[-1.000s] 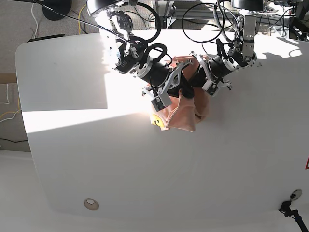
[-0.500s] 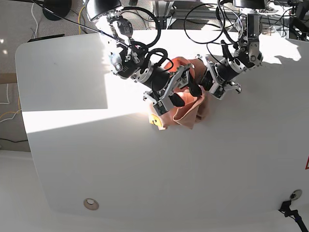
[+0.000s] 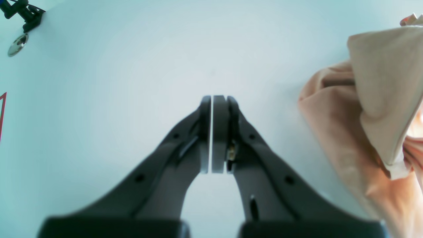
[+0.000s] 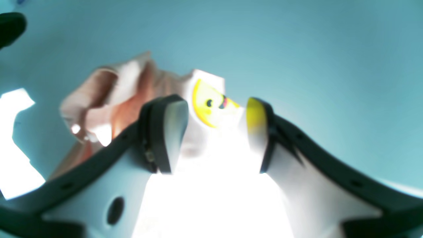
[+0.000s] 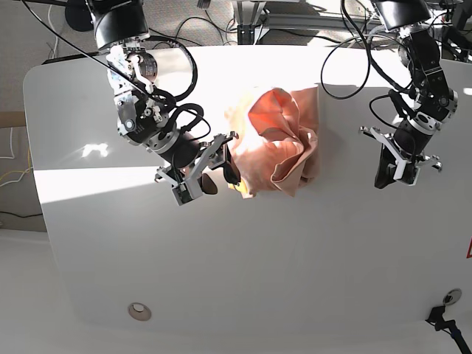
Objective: Fold the T-shirt properly
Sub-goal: 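Reach both grippers back to the bundled shirt and grasp its edges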
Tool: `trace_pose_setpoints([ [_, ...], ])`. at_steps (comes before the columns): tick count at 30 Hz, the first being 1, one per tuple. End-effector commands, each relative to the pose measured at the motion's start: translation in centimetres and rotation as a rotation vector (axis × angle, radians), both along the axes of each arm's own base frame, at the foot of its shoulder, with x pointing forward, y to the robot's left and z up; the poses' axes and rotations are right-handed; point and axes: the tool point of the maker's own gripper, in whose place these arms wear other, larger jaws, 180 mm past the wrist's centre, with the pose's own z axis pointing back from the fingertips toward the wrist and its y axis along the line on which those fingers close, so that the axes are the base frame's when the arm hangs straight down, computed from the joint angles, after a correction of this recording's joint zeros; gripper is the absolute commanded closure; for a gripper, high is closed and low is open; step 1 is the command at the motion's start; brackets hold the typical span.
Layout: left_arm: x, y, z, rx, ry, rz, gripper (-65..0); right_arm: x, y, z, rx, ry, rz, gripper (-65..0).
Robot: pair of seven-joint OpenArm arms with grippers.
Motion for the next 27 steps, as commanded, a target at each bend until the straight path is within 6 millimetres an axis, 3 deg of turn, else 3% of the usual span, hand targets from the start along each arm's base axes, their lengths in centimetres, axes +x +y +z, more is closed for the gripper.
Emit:
trace_pose_setpoints([
  [1, 0.6, 0.3, 1.7, -0.002, -0.059, 0.001, 0.0, -0.1, -1.3, 0.5, -0.032, -0.034, 0.014, -26.5],
  [4, 0.2, 0.0, 1.1, -0.017, -0.044, 0.004, 0.0, -1.6, -3.4, -1.7, -0.087, 0.026, -0.010, -15.0],
  [7, 0.1, 0.0, 0.9, -0.019, -0.039, 0.005, 0.0, -3.4, -3.4, -3.3, -0.085, 0.079, -0.012, 0.0],
  [11, -0.2, 0.0, 0.6, -0.019, -0.028, 0.005, 0.0, -5.2, -1.9, -4.5, -0.044, 0.132, -0.010, 0.0],
  [14, -0.3, 0.0, 0.5, -0.019, -0.025, 0.005, 0.0, -6.2, 0.6, -3.9, 0.020, 0.137, 0.008, 0.0],
  [23, -0.6, -0.1, 0.3, -0.017, -0.019, 0.003, 0.0, -8.5, 12.9, -1.3, 0.173, 0.160, 0.196, 0.0],
  [25, -0.5, 0.0, 0.4, -0.017, -0.022, 0.004, 0.0, -8.2, 14.9, -0.9, 0.191, 0.165, 0.218, 0.0],
  [27, -0.5, 0.1, 0.6, -0.014, -0.028, 0.004, 0.0, -7.3, 15.6, -0.7, 0.188, 0.156, 0.227, 0.0],
])
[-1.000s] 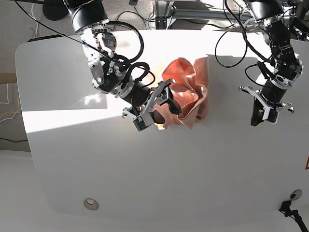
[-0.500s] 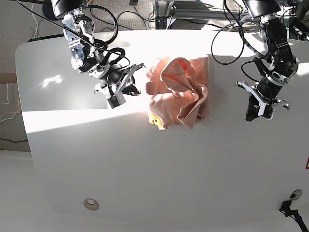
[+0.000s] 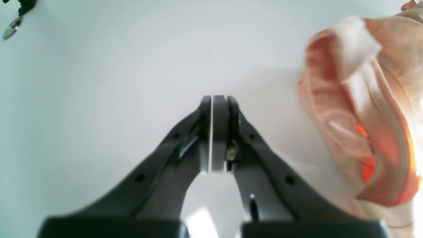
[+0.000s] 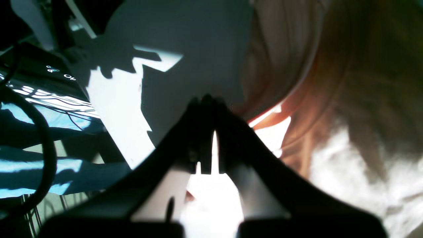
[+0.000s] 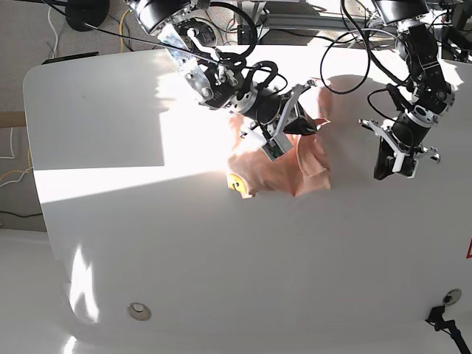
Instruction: Fold the T-shirt properly
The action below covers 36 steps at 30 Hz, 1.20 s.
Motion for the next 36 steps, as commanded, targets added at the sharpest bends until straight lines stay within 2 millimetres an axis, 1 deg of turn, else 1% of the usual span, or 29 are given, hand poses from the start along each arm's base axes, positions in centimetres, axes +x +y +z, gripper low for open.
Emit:
trace_pose_setpoints([
  [1, 0.8, 0.0, 2.2, -0.002, -0.072, -0.009, 0.0, 1.6, 0.3, 1.8, 0.029, -0.058, -0.008, 0.0],
  [2, 0.8, 0.0, 2.5, 0.002, -0.081, -0.012, 0.0, 2.4, 0.0, 2.2, 0.025, -0.079, -0.012, 0.0],
  [3, 0.8, -0.1, 2.9, 0.008, -0.091, -0.015, 0.0, 3.5, -0.7, 2.8, 0.020, -0.101, -0.031, 0.0],
  [7, 0.9, -0.6, 4.3, 0.023, -0.128, -0.028, 0.0, 7.4, -5.1, 3.4, -0.036, -0.162, -0.120, 0.0],
  [8, 0.8, -0.9, 4.6, 0.023, -0.136, -0.033, 0.0, 8.3, -6.1, 3.5, -0.050, -0.174, -0.136, 0.0],
  [9, 0.8, -1.7, 4.5, 0.016, -0.135, -0.052, 0.0, 9.0, -6.8, 3.7, -0.060, -0.186, -0.151, 0.0],
  [11, -0.2, -3.7, 3.0, -0.010, -0.093, -0.093, 0.0, 10.0, -8.0, 3.5, -0.081, -0.189, -0.171, 0.0],
  [12, -0.7, -4.7, 2.5, -0.016, -0.076, -0.118, 0.0, 10.5, -8.2, 3.8, -0.081, -0.197, -0.179, 0.0],
  [15, -2.7, -8.2, 0.3, -0.050, -0.007, -0.207, 0.0, 11.3, -8.8, 2.4, -0.101, -0.165, -0.197, 0.0],
  [17, -3.9, -10.0, -0.8, -0.080, 0.031, -0.238, 0.0, 11.5, -9.3, 0.5, -0.118, -0.126, -0.210, 0.0],
  [18, -4.2, -10.6, -1.2, -0.093, 0.044, -0.244, 0.0, 11.6, -9.4, 0.0, -0.111, -0.126, -0.226, 0.0],
  [19, -4.6, -11.1, -2.2, -0.106, 0.072, -0.252, 0.0, 11.9, -9.7, -0.7, -0.104, -0.124, -0.247, 0.0],
  [21, -5.4, -12.0, -4.4, -0.133, 0.138, -0.272, 0.0, 11.8, -10.4, -3.0, -0.115, -0.090, -0.277, 0.0],
  [22, -5.8, -12.2, -5.7, -0.143, 0.175, -0.274, 0.0, 11.8, -10.8, -4.1, -0.124, -0.072, -0.288, 0.0],
  [23, -5.8, -12.3, -6.4, -0.151, 0.195, -0.275, 0.0, 11.8, -11.2, -5.0, -0.127, -0.065, -0.294, 0.0],
  [25, -5.4, -11.9, -7.7, -0.158, 0.226, -0.263, 0.0, 11.7, -11.6, -5.9, -0.118, -0.069, -0.296, 0.0],
  [28, -4.1, -10.1, -8.8, -0.131, 0.251, -0.251, 0.0, 11.5, -13.7, -7.1, -0.157, -0.065, -0.307, 0.0],
  [29, -3.6, -9.5, -9.2, -0.124, 0.263, -0.245, 0.0, 11.3, -14.0, -7.4, -0.162, -0.059, -0.307, 0.0],
  [30, -3.1, -9.1, -9.4, -0.120, 0.267, -0.240, 0.0, 10.7, -14.3, -7.9, -0.174, -0.049, -0.306, 0.0],
  [31, -2.5, -8.5, -9.4, -0.111, 0.266, -0.235, 0.0, 10.5, -14.9, -8.1, -0.181, -0.052, -0.310, 0.0],
  [33, -1.3, -7.7, -9.3, -0.100, 0.261, -0.228, 0.0, 9.6, -15.3, -8.3, -0.182, -0.052, -0.311, 0.0],
  [36, 1.1, -7.0, -8.0, -0.085, 0.219, -0.223, 0.0, 7.9, -15.5, -8.3, -0.179, -0.050, -0.304, 0.0],
])
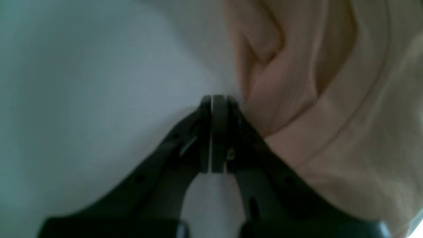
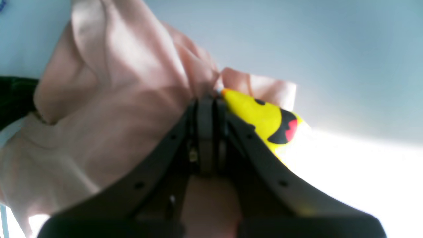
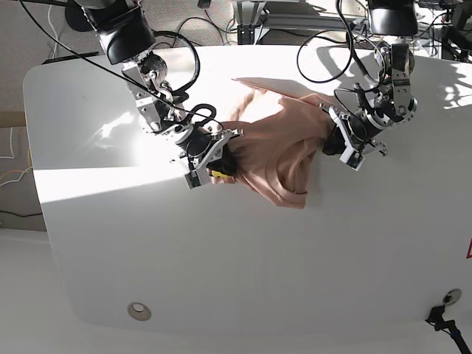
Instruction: Fold the T-shirt properly
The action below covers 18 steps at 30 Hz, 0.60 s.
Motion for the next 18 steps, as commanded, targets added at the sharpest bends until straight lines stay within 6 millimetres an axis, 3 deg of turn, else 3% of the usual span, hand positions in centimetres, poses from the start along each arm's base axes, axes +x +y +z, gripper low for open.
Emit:
trace_pose_setpoints([
  [1, 2.1, 0.4, 1.9, -0.011, -0.066, 0.004, 0.0, -0.7, -0.3, 0.4, -0.022, -0.002, 0.018, 0.0],
  [5, 5.4, 0.6, 3.9, -0.018, -0.121, 0.015, 0.0, -2.4, 0.6, 1.3, 0.002, -0.018, 0.038, 0.0],
  [10, 7.0, 0.3, 7.5, -0.011, -0.223, 0.000, 0.0, -1.6, 0.5, 3.6, 0.003, -0.083, 0.052, 0.0],
  [13, 5.3, -0.6, 8.7, 0.004, -0.263, -0.028, 0.0, 0.5, 0.5, 5.3, 0.001, -0.134, 0.052, 0.0],
  [18, -0.7, -3.6, 8.6, -0.023, -0.254, -0.074, 0.0, 3.0, 0.2, 6.6, -0.007, -0.175, 0.042, 0.0],
])
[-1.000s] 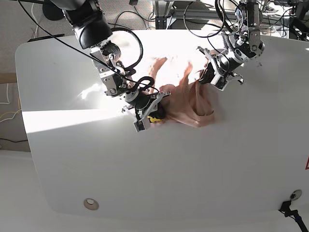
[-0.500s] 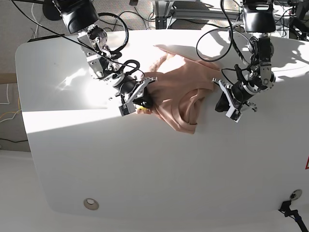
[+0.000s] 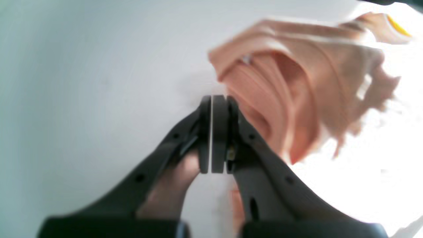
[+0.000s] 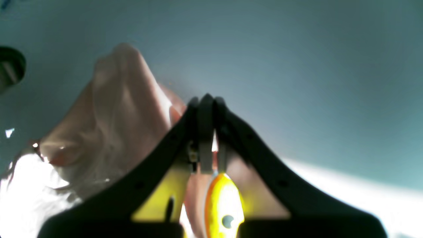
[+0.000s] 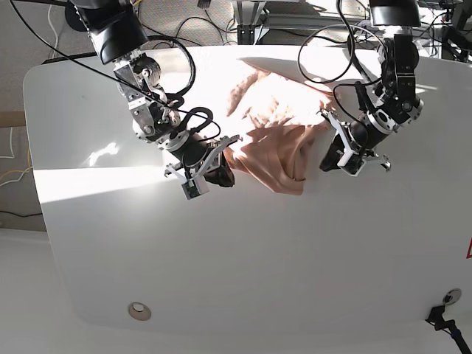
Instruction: Fold the T-shirt properly
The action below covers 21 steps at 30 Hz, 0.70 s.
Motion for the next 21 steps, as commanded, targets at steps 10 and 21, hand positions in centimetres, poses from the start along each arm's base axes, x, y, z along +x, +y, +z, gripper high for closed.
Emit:
trace_pose_setpoints([
  [10, -7.2, -6.6, -0.1, -0.119, 0.062, -0.107, 0.0, 0.6, 2.7, 1.4, 0.059, -0.003, 0.017, 0.0],
  [21, -3.8, -5.4, -6.7, -0.121, 0.216, -0.068, 0.0, -2.3, 0.4, -6.0, 0.033, 0.134, -0.056, 0.0],
])
